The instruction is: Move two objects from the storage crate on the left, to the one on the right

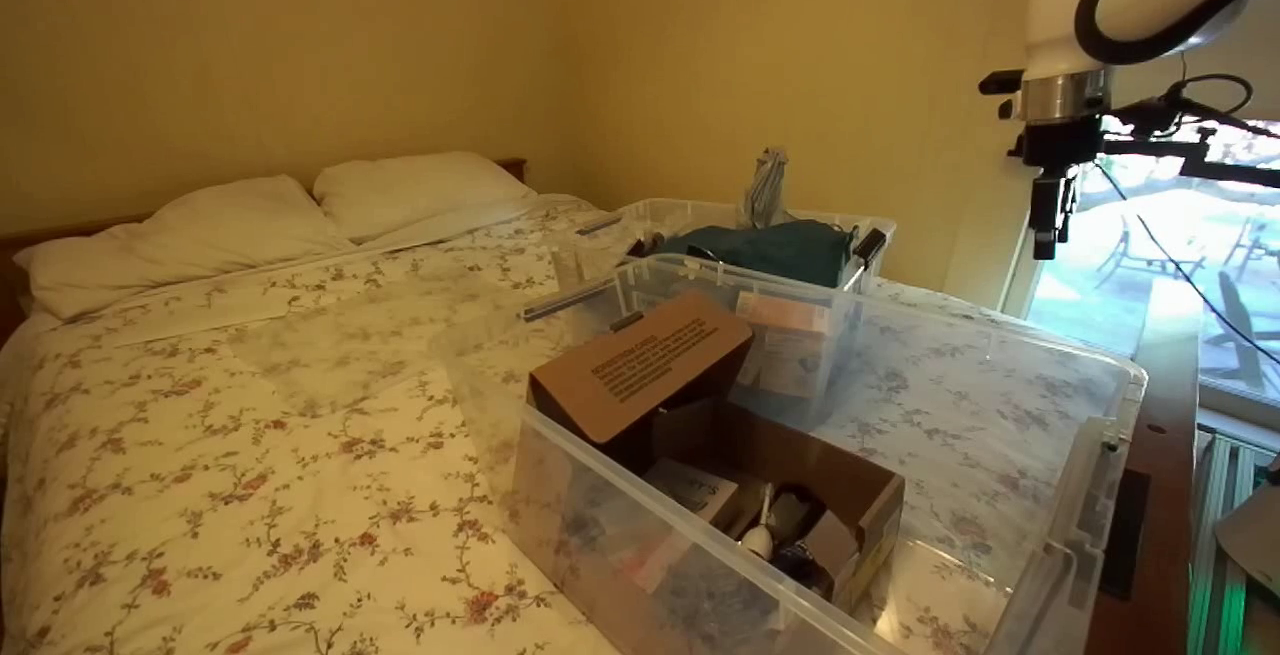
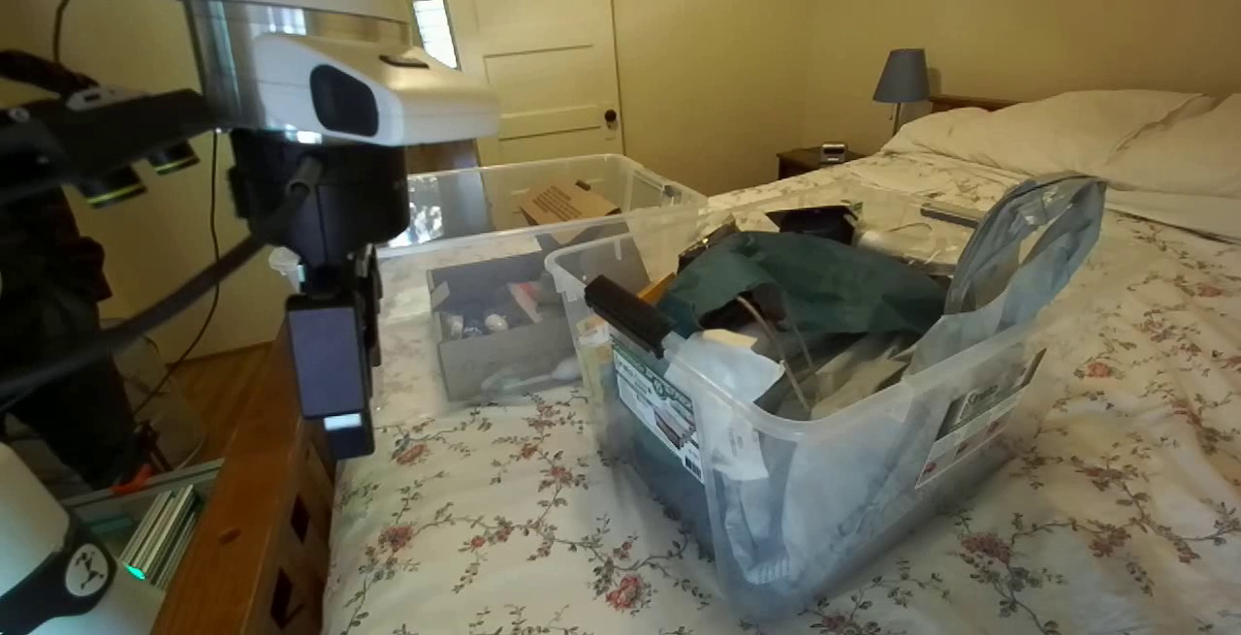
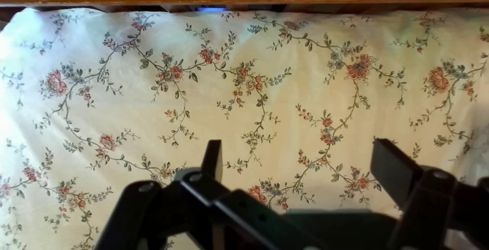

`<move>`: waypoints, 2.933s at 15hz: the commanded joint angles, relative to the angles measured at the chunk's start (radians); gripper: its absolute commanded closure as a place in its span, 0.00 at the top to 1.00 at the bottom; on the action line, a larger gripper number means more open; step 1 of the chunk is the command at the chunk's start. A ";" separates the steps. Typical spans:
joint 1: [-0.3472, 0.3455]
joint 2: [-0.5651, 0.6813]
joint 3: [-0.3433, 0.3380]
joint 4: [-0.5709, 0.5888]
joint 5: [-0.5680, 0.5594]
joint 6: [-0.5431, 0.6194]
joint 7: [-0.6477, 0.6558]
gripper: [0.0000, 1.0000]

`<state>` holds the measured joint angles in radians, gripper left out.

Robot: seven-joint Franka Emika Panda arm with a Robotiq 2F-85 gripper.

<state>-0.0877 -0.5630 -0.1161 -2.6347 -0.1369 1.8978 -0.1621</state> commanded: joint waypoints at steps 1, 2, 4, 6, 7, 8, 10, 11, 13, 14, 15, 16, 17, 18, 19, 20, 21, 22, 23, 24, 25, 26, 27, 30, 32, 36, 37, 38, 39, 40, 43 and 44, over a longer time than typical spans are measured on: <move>0.064 -0.053 0.029 -0.028 0.008 0.044 -0.075 1.00; 0.089 -0.068 0.048 -0.024 0.016 0.044 -0.082 1.00; 0.151 -0.092 0.083 -0.010 0.037 0.037 -0.105 1.00; 0.223 -0.102 0.129 0.007 0.052 0.032 -0.113 1.00; 0.256 -0.102 0.148 0.018 0.056 0.034 -0.121 1.00; 0.297 -0.096 0.184 0.037 0.066 0.030 -0.111 1.00; 0.369 -0.071 0.235 0.070 0.082 0.043 -0.117 1.00; 0.405 -0.053 0.263 0.087 0.090 0.055 -0.119 1.00; 0.469 -0.009 0.314 0.114 0.106 0.094 -0.127 1.00; 0.497 0.017 0.335 0.126 0.111 0.120 -0.137 1.00; 0.523 0.044 0.350 0.138 0.115 0.148 -0.153 1.00; 0.544 0.086 0.370 0.156 0.113 0.182 -0.164 1.00; 0.561 0.120 0.381 0.173 0.110 0.209 -0.188 1.00; 0.575 0.175 0.393 0.203 0.106 0.229 -0.210 1.00; 0.583 0.216 0.398 0.226 0.101 0.241 -0.244 1.00; 0.589 0.246 0.393 0.241 0.103 0.243 -0.291 1.00; 0.574 0.141 0.409 0.171 0.098 0.231 -0.213 1.00; 0.576 0.178 0.412 0.191 0.099 0.238 -0.239 1.00; 0.574 0.208 0.413 0.207 0.099 0.241 -0.254 1.00; 0.572 0.227 0.412 0.218 0.100 0.243 -0.264 1.00; 0.571 0.237 0.412 0.224 0.100 0.244 -0.269 1.00; 0.571 0.241 0.412 0.228 0.100 0.244 -0.272 1.00; 0.571 0.241 0.412 0.231 0.100 0.244 -0.274 1.00; 0.606 0.337 0.419 0.257 0.118 0.459 -0.395 1.00; 0.627 0.416 0.438 0.293 0.127 0.555 -0.453 1.00; 0.645 0.598 0.481 0.373 0.173 0.661 -0.622 1.00; 0.631 0.652 0.496 0.407 0.150 0.651 -0.647 1.00; 0.616 0.702 0.507 0.440 0.132 0.651 -0.667 1.00; 0.601 0.752 0.513 0.476 0.111 0.637 -0.680 1.00; 0.587 0.796 0.520 0.507 0.102 0.633 -0.705 1.00; 0.566 0.905 0.510 0.611 -0.017 0.588 -0.705 1.00; 0.551 0.827 0.536 0.514 0.027 0.636 -0.678 1.00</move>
<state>0.4982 0.2604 0.3836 -2.1229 -0.0926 2.5369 -0.8530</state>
